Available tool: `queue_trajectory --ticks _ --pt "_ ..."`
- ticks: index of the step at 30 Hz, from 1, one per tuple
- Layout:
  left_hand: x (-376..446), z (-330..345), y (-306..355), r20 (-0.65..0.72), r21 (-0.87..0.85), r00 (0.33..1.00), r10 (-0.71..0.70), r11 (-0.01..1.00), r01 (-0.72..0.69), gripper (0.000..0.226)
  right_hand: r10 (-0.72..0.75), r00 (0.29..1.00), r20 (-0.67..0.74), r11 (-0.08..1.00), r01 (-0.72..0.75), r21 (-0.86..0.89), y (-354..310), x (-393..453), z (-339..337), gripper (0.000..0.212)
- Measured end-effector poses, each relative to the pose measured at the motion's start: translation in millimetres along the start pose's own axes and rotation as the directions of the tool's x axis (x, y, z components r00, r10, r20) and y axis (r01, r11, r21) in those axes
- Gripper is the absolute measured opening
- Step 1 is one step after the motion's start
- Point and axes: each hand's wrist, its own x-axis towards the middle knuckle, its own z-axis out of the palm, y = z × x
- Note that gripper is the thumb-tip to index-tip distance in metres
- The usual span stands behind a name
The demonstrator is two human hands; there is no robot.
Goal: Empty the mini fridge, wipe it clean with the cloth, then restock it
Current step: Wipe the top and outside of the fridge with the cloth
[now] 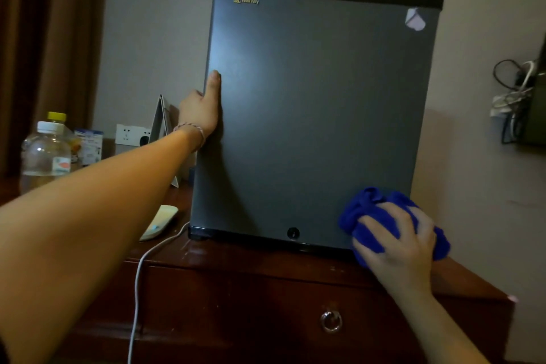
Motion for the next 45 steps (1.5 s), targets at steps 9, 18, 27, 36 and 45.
queue_trajectory --ticks 9,18,27,36,45 --pt "-2 1 0 -0.023 -0.017 1.000 -0.017 1.000 0.017 0.066 0.021 0.995 -0.093 1.000 -0.022 -0.016 -34 26 8 0.031" --pt "24 -9 1 0.151 -0.041 0.988 0.016 0.999 -0.010 0.068 -0.069 0.976 -0.208 0.997 0.057 -0.060 -129 182 31 0.025" --pt "148 -38 79 0.221 -0.112 0.962 0.162 0.984 -0.140 0.046 -0.102 0.976 -0.195 0.995 0.096 -0.040 -140 358 23 0.024" --pt "258 -73 162 0.450 0.187 0.862 0.233 0.919 -0.346 0.034 -0.075 0.841 0.536 0.940 -0.120 0.319 -136 523 17 0.025" --pt "255 -44 185 0.718 0.362 0.662 -0.215 0.928 -0.090 0.035 -0.057 0.477 0.877 0.919 -0.318 0.232 -118 558 64 0.029"
